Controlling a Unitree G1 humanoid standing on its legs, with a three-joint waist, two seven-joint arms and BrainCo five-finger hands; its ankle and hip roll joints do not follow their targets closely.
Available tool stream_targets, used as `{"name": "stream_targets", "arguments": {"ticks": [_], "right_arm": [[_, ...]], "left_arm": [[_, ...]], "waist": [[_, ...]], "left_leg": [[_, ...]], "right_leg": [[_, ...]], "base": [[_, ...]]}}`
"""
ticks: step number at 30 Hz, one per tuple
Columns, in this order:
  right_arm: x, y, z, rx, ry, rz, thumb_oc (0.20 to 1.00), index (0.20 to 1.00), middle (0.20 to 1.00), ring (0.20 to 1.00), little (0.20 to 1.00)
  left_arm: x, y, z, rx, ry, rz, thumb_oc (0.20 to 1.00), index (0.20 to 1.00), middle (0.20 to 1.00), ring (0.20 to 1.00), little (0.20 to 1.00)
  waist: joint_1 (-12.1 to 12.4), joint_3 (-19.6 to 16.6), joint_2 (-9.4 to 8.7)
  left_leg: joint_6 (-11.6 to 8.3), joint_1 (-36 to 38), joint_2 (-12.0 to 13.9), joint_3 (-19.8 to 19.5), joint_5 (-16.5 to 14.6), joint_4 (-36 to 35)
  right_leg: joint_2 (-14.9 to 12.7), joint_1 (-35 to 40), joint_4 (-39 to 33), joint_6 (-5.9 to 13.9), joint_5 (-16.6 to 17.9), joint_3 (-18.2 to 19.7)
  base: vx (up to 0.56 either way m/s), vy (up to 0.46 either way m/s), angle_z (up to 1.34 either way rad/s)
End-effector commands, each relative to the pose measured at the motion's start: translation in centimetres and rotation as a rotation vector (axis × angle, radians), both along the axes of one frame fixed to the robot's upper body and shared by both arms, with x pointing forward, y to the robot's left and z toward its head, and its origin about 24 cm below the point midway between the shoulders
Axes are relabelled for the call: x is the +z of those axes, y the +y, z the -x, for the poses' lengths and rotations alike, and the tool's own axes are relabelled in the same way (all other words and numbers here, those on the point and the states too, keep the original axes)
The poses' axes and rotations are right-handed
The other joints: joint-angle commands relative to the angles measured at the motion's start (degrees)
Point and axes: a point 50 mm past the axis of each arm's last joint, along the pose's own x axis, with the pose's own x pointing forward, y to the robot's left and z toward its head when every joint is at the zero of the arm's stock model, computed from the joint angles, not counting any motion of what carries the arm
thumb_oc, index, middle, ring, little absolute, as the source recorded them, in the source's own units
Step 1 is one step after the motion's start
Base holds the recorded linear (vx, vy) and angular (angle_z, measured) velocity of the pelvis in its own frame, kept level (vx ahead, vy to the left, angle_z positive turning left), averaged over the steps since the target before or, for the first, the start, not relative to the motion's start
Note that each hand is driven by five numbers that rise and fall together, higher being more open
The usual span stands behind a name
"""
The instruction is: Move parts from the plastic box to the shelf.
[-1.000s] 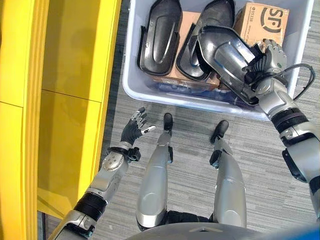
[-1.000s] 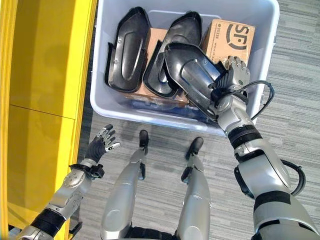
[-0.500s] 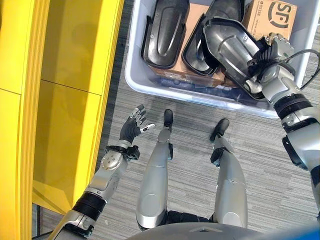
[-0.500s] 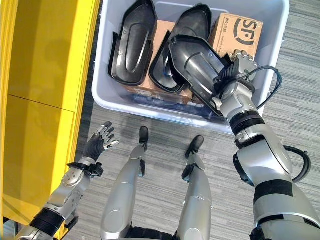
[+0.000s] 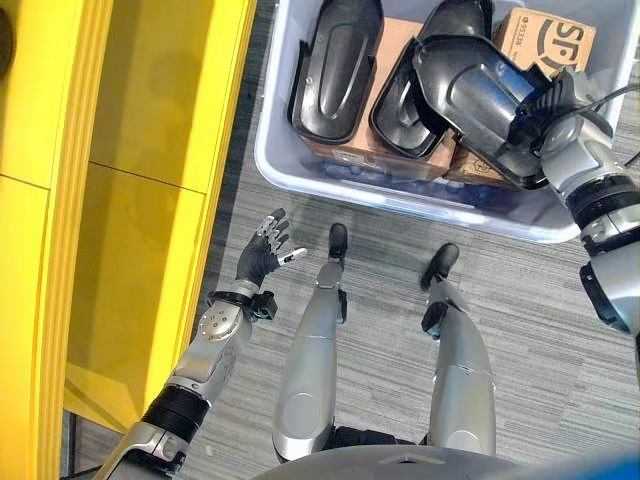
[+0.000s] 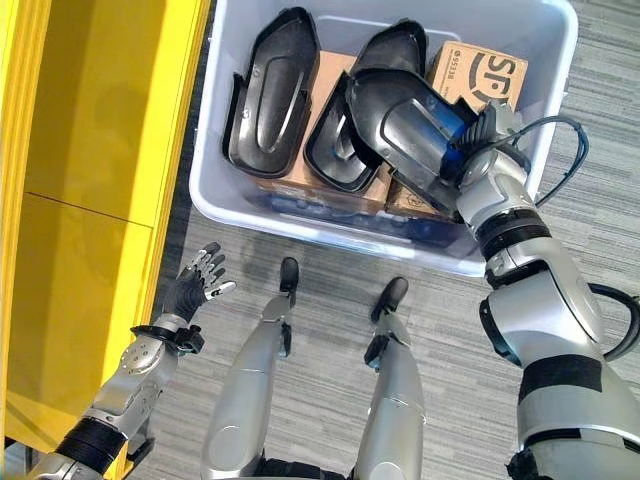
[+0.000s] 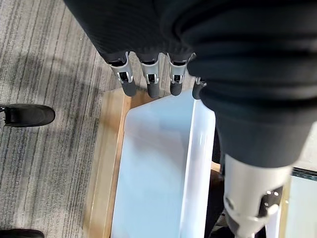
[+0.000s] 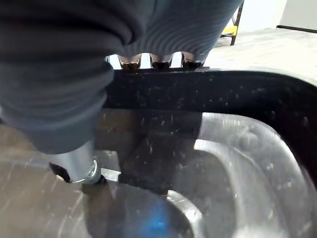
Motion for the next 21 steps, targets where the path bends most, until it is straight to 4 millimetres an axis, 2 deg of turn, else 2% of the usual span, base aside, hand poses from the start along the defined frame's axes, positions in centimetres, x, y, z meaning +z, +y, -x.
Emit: {"name": "stream_targets", "arguments": {"ticks": [1,6,11,12,14,15,21], "right_arm": [[-5.2,-2.6,1.2,-0.097,0.189,0.012,0.200,0.200,0.200,0.200,0.200],[-5.4,-2.3,1.1,-0.074,0.203,0.033,0.200,0.200,0.200,0.200,0.200],[-5.3,-1.7,0.9,-0.012,0.124,0.001,0.200,0.200,0.200,0.200,0.200],[-4.4,-0.6,0.6,0.083,-0.004,-0.054,0.200,0.200,0.200,0.200,0.200],[-3.6,0.5,0.4,0.155,-0.115,-0.112,0.200,0.200,0.200,0.200,0.200],[-2.6,2.1,0.5,0.243,-0.245,-0.190,0.200,0.200,0.200,0.200,0.200],[-1.6,4.8,1.9,0.408,-0.446,-0.352,0.200,0.200,0.200,0.200,0.200]], "left_arm": [[1.4,0.8,0.6,0.010,-0.072,-0.021,1.000,1.000,1.000,1.000,1.000],[1.3,1.0,0.7,0.017,-0.071,-0.026,1.000,1.000,1.000,1.000,1.000],[1.5,1.2,0.6,0.026,-0.074,-0.028,1.000,1.000,1.000,1.000,1.000],[1.5,1.3,0.6,0.029,-0.074,-0.030,1.000,1.000,1.000,1.000,1.000],[1.4,1.4,0.7,0.037,-0.075,-0.028,1.000,1.000,1.000,1.000,1.000],[1.3,1.6,0.8,0.048,-0.073,-0.021,1.000,1.000,1.000,1.000,1.000],[0.7,2.0,1.3,0.087,-0.056,-0.010,1.000,1.000,1.000,1.000,1.000]], "waist": [[1.3,1.9,1.05],[1.1,1.9,0.63],[0.8,1.9,0.38],[0.6,1.9,0.23],[0.4,1.9,0.11],[0.1,1.9,-0.04],[-1.3,1.9,-0.42]], "left_leg": [[1.24,-1.5,-0.3,0.5,-1.7,0.1],[1.09,-0.6,0.0,0.8,-1.7,0.0],[1.06,0.4,0.2,1.2,-1.7,-0.3],[1.07,1.1,0.4,1.4,-1.8,-0.5],[1.08,2.2,0.5,1.7,-2.0,-0.7],[1.09,3.9,0.5,2.1,-2.2,-1.1],[1.10,10.1,0.6,3.4,-2.8,-2.7]], "right_leg": [[0.9,3.1,3.9,2.31,-5.9,1.7],[1.1,3.8,3.4,2.28,-5.7,1.9],[1.3,4.7,2.8,2.25,-5.7,2.1],[1.3,5.4,2.4,2.23,-5.6,2.2],[1.4,6.2,2.0,2.22,-5.6,2.3],[1.4,7.7,1.5,2.21,-5.7,2.5],[1.4,12.7,-0.5,2.47,-5.9,3.4]], "base": [[0.00,0.000,0.00],[0.00,0.000,0.00],[0.00,0.000,0.00],[0.00,0.000,0.00],[0.01,0.009,-0.03],[0.02,0.015,-0.09],[0.03,0.030,-0.14]]}}
